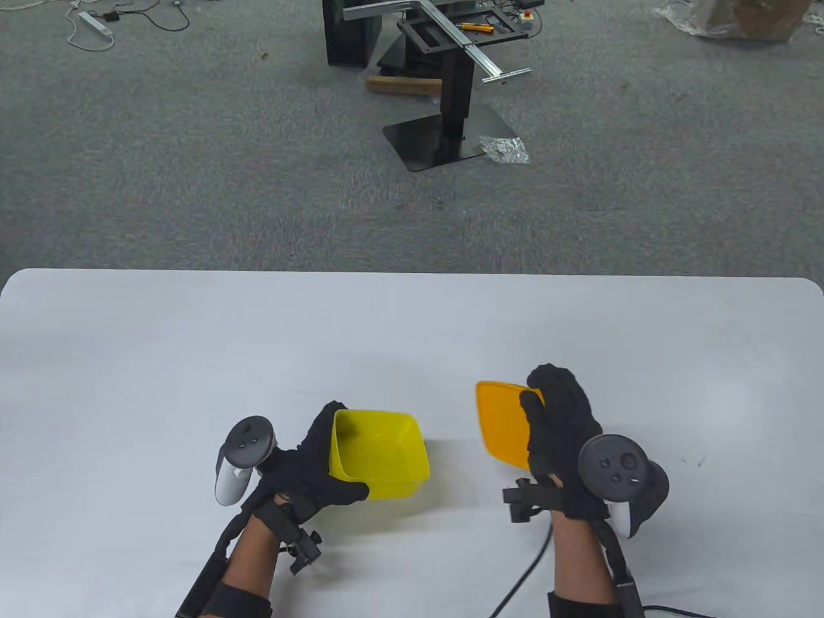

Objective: Remove lid from plastic food container

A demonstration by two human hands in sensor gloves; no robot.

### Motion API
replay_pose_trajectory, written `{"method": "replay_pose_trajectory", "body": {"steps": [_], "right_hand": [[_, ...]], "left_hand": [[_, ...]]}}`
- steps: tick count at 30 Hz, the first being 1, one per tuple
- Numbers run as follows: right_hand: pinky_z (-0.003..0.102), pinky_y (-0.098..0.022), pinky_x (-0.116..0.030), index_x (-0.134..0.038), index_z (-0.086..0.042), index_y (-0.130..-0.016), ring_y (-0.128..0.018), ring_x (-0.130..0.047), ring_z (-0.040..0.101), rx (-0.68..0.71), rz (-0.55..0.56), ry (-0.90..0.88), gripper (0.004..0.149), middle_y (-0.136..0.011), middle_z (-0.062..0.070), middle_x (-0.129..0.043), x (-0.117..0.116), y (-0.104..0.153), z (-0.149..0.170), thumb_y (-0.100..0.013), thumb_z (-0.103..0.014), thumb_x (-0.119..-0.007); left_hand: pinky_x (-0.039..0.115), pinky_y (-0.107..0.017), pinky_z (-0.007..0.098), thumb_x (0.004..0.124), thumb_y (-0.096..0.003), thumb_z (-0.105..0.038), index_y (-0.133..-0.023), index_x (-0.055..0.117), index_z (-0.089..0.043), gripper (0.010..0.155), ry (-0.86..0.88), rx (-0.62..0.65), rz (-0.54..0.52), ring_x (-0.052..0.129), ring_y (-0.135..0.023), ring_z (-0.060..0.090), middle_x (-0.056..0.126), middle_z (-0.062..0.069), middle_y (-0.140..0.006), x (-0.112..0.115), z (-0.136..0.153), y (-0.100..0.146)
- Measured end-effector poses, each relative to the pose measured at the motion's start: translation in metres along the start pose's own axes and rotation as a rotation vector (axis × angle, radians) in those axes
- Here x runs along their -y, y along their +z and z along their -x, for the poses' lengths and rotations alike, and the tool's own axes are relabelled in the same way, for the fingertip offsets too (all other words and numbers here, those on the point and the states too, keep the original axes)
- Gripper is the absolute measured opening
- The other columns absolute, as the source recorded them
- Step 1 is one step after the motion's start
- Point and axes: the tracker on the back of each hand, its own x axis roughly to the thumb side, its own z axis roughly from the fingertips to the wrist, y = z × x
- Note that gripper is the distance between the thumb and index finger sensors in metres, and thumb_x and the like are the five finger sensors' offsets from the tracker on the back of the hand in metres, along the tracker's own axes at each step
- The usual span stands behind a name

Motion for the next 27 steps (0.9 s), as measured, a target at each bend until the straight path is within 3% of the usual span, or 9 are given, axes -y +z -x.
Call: {"method": "replay_pose_trajectory", "body": {"steps": [3, 6, 10, 15, 17, 22, 27], "right_hand": [[0.052, -0.081, -0.059, -0.074, -0.021, -0.099, -0.100, -0.072, 0.032, 0.072, -0.068, 0.444, 0.047, -0.104, 0.005, -0.079, -0.025, -0.003, 0.023, -0.054, -0.035, -0.080], [0.051, -0.082, -0.058, -0.073, -0.026, -0.099, -0.101, -0.073, 0.028, 0.036, -0.163, 0.616, 0.046, -0.105, 0.000, -0.078, -0.051, 0.001, 0.045, -0.054, -0.036, -0.081], [0.053, -0.080, -0.061, -0.074, -0.027, -0.098, -0.099, -0.076, 0.032, -0.013, -0.180, 0.539, 0.046, -0.105, 0.003, -0.078, -0.079, 0.013, 0.062, -0.054, -0.035, -0.083], [0.055, -0.076, -0.068, -0.063, -0.022, -0.105, -0.097, -0.075, 0.038, -0.105, -0.347, 0.419, 0.052, -0.110, 0.011, -0.066, -0.104, 0.014, 0.078, -0.057, -0.032, -0.079], [0.054, -0.079, -0.060, -0.055, -0.021, -0.109, -0.103, -0.063, 0.038, -0.144, -0.450, 0.410, 0.055, -0.114, 0.012, -0.056, -0.111, 0.013, 0.082, -0.059, -0.032, -0.076], [0.054, -0.081, -0.048, -0.043, -0.020, -0.113, -0.107, -0.048, 0.037, -0.157, -0.589, 0.421, 0.058, -0.118, 0.012, -0.042, -0.121, 0.011, 0.084, -0.063, -0.034, -0.068], [0.062, -0.079, -0.035, -0.035, -0.020, -0.114, -0.109, -0.030, 0.040, -0.070, -0.496, 0.240, 0.076, -0.120, 0.011, -0.031, -0.107, 0.010, 0.066, -0.056, -0.050, -0.073]], "left_hand": [[0.053, -0.085, 0.053, 0.111, -0.0224, -0.062, -0.112, 0.010, -0.017, 0.142, -0.012, -0.007, -0.016, 0.044, -0.117, 0.042, 0.020, 0.011, -0.115, -0.004, 0.001, 0.002], [0.053, -0.084, 0.053, 0.111, -0.0225, -0.062, -0.112, 0.010, -0.017, 0.142, -0.027, -0.011, -0.030, 0.044, -0.116, 0.042, 0.020, 0.011, -0.115, -0.007, 0.001, 0.003], [0.053, -0.084, 0.054, 0.111, -0.0227, -0.062, -0.112, 0.010, -0.016, 0.142, -0.038, -0.015, -0.042, 0.044, -0.116, 0.043, 0.019, 0.011, -0.115, -0.011, 0.001, 0.005], [0.053, -0.084, 0.054, 0.111, -0.0228, -0.062, -0.112, 0.010, -0.016, 0.142, -0.051, -0.026, -0.045, 0.044, -0.116, 0.043, 0.019, 0.011, -0.115, -0.011, 0.000, 0.005], [0.053, -0.084, 0.054, 0.111, -0.0229, -0.062, -0.112, 0.010, -0.016, 0.142, -0.054, -0.028, -0.049, 0.044, -0.116, 0.043, 0.019, 0.012, -0.115, -0.012, 0.000, 0.006], [0.053, -0.084, 0.054, 0.111, -0.0230, -0.061, -0.112, 0.009, -0.016, 0.142, -0.044, -0.031, -0.071, 0.044, -0.116, 0.043, 0.019, 0.011, -0.115, -0.019, 0.002, 0.008], [0.053, -0.084, 0.054, 0.110, -0.0232, -0.061, -0.112, 0.009, -0.016, 0.142, -0.039, -0.023, -0.110, 0.043, -0.116, 0.044, 0.018, 0.011, -0.115, -0.029, 0.001, 0.013]]}}
